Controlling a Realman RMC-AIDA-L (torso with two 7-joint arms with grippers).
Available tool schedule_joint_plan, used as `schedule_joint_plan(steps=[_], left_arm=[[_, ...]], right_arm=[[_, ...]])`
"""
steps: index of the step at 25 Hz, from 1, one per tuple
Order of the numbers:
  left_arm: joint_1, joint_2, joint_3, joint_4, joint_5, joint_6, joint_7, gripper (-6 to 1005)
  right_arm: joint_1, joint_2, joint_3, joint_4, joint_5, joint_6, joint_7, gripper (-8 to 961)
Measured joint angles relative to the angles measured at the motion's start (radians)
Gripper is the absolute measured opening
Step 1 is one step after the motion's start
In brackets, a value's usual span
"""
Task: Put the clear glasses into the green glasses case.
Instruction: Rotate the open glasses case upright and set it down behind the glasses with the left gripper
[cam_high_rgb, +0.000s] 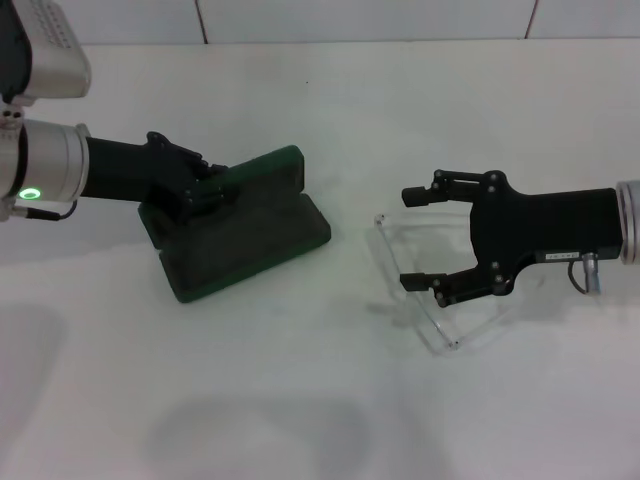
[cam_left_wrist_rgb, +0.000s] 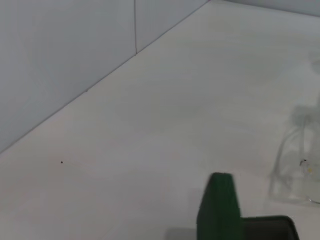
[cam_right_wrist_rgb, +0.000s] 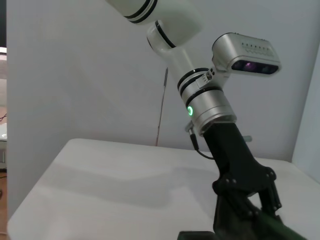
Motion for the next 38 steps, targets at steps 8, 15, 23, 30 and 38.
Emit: schedule_joint_plan(steps=[8, 15, 23, 30, 38], left_arm=[[-0.009, 0.000, 0.000, 0.035, -0.042, -0.002, 0.056, 207], [-0.052, 0.003, 0.000, 0.085, -0.057, -0.002, 0.149, 227], [-0.150, 0.001, 0.000, 0.190, 0.012, -0.134, 0.164, 261], [-0.179, -0.001, 0.000, 0.283, 0.071, -0.227, 0.166, 291], [-0.204, -0.002, 0.000, 0.332, 0.083, -0.222, 0.142, 325]], right_arm=[[-0.010, 0.012, -0.003, -0.004, -0.057, -0.022, 0.001, 885], [-0.031, 0.046, -0.002, -0.009, -0.117, -0.024, -0.001, 884], [-0.074, 0.065, -0.002, -0.011, -0.135, -0.035, -0.038, 884], [-0.093, 0.065, 0.001, -0.017, -0.142, -0.042, -0.048, 884], [-0.099, 0.048, 0.002, -0.014, -0.142, -0.038, -0.053, 884]])
